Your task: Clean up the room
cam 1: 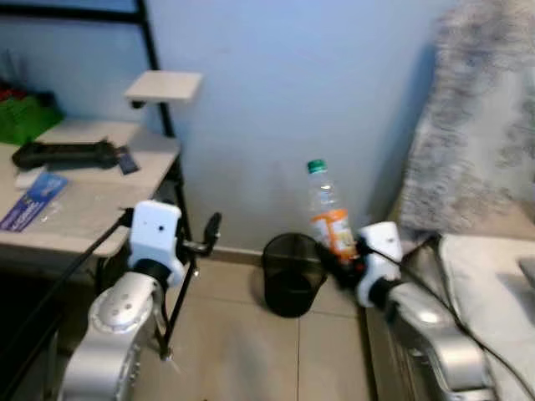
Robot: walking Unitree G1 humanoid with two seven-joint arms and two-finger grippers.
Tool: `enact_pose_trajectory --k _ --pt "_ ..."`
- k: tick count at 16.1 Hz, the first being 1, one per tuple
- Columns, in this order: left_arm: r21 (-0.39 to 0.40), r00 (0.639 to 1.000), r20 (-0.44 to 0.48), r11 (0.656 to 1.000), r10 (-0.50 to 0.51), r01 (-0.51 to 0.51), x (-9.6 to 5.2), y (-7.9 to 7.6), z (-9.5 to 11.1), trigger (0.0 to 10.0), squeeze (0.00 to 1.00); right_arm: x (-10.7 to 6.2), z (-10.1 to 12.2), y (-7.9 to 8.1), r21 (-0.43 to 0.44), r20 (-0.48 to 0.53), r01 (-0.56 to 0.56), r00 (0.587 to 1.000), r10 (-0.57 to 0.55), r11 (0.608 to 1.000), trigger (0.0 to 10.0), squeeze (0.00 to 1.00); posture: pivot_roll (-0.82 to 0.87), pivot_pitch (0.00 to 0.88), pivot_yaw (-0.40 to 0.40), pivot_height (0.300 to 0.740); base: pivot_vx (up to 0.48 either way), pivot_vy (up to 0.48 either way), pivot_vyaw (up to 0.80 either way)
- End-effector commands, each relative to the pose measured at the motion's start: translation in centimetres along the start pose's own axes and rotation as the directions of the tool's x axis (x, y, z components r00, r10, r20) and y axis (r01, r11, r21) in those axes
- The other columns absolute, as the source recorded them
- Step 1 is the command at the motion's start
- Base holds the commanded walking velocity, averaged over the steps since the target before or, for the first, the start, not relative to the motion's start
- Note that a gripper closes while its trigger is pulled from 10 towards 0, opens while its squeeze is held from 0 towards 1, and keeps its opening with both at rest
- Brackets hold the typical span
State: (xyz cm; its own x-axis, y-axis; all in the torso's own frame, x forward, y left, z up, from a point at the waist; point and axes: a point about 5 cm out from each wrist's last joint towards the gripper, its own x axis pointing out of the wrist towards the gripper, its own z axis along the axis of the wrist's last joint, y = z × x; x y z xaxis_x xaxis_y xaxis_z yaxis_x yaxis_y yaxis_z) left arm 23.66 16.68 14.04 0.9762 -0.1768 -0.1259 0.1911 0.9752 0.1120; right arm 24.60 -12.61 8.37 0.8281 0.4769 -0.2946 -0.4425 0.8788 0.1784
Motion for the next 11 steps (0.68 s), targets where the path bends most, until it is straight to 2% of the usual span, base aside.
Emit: enact_pose_trajectory --k 1,6,8,11 --pt "0.0 1.0 0.007 1.0 -0.014 0.014 0.14 -0.17 0.32 10.0 0.0 -0.13 0.51 -0.45 -0.013 0.012 0.013 1.0 -0.013 1.0 10.0 0.0 0.02 0.0 -0.034 0.74 0.292 0.0 0.0" --pt "0.0 1.0 -0.005 1.0 -0.031 0.031 0.1 -0.29 0.11 10.0 0.0 -0.26 0.24 -0.77 -0.026 -0.017 0.032 0.999 -0.032 0.999 10.0 0.0 0.01 0.0 -0.032 0.74 0.305 0.0 0.0" --pt "-0.001 0.999 -0.011 0.999 -0.041 0.041 0.12 -0.38 0.02 10.0 0.0 -0.31 0.09 -1.04 -0.035 -0.028 0.043 0.999 -0.044 0.998 10.0 0.0 0.01 0.0 -0.032 0.74 0.311 0.0 -0.78" --pt "-0.004 0.999 -0.012 0.999 -0.052 0.052 0.14 -0.51 0.0 10.0 0.0 -0.39 0.09 -1.17 -0.04 -0.026 0.048 0.998 -0.049 0.998 10.0 0.0 0.01 0.0 -0.031 0.74 0.343 0.0 0.0"
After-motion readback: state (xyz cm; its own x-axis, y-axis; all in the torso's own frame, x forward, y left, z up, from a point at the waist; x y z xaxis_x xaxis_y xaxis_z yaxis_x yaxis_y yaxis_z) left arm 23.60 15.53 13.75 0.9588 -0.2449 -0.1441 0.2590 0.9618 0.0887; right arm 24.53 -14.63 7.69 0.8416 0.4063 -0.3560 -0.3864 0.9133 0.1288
